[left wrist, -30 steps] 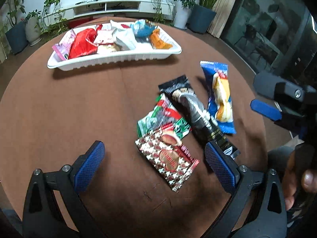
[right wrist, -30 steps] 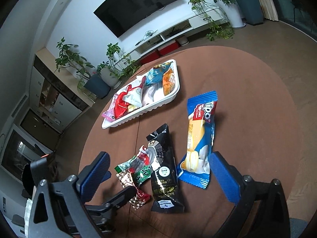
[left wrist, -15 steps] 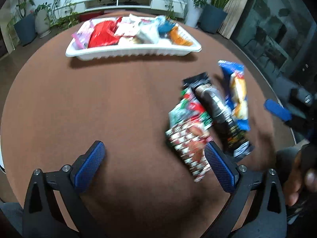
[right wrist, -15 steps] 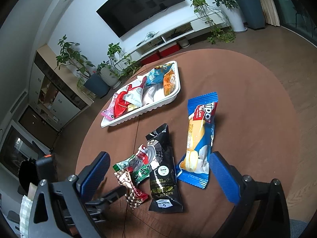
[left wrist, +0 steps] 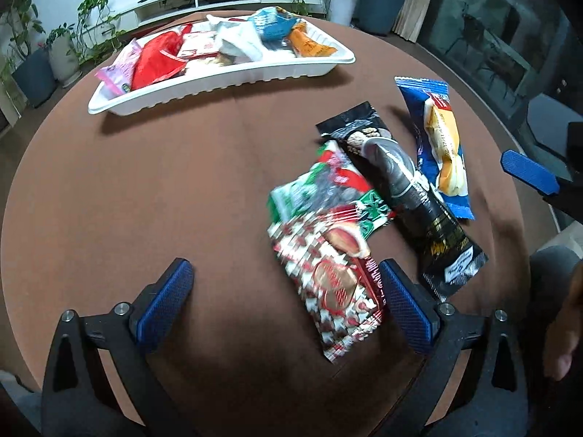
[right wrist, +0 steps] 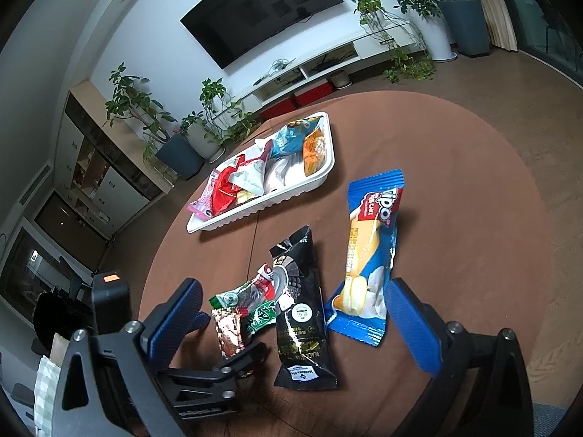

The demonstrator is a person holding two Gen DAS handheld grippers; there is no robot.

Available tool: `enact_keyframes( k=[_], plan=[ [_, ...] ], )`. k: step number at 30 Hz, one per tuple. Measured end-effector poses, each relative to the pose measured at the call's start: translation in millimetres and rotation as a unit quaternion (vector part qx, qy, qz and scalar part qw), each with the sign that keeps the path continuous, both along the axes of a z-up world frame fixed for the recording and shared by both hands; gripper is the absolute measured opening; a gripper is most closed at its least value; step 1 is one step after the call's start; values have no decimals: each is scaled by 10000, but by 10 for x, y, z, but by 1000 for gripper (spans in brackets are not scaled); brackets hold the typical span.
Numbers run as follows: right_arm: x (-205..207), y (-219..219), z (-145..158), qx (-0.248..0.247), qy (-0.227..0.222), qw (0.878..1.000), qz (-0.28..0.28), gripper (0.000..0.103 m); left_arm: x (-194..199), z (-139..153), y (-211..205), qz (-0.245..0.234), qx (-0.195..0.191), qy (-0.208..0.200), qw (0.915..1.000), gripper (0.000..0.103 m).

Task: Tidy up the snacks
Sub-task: 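Move both tools back over the remaining snacks beside the tray, then grasp the brown patterned packet with the left tool while the right tool grasps the black pouch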

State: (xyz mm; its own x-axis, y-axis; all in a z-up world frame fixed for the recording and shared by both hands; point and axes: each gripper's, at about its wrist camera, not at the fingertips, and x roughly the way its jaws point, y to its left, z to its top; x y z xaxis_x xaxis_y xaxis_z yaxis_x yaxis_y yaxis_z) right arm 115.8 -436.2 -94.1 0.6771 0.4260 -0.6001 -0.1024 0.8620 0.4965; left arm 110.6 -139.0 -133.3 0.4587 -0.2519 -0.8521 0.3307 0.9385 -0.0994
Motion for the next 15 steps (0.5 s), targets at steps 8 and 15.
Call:
enact_keyframes(
  k=[8, 15],
  plan=[
    [-30, 88, -7, -250, 28, 9996, 91, 103, -47, 31, 199, 13, -110, -85, 9999, 88],
    [-97, 264, -25, -747, 65, 9966, 328, 94, -82, 52, 112, -287, 15, -281, 9992, 52]
  ],
)
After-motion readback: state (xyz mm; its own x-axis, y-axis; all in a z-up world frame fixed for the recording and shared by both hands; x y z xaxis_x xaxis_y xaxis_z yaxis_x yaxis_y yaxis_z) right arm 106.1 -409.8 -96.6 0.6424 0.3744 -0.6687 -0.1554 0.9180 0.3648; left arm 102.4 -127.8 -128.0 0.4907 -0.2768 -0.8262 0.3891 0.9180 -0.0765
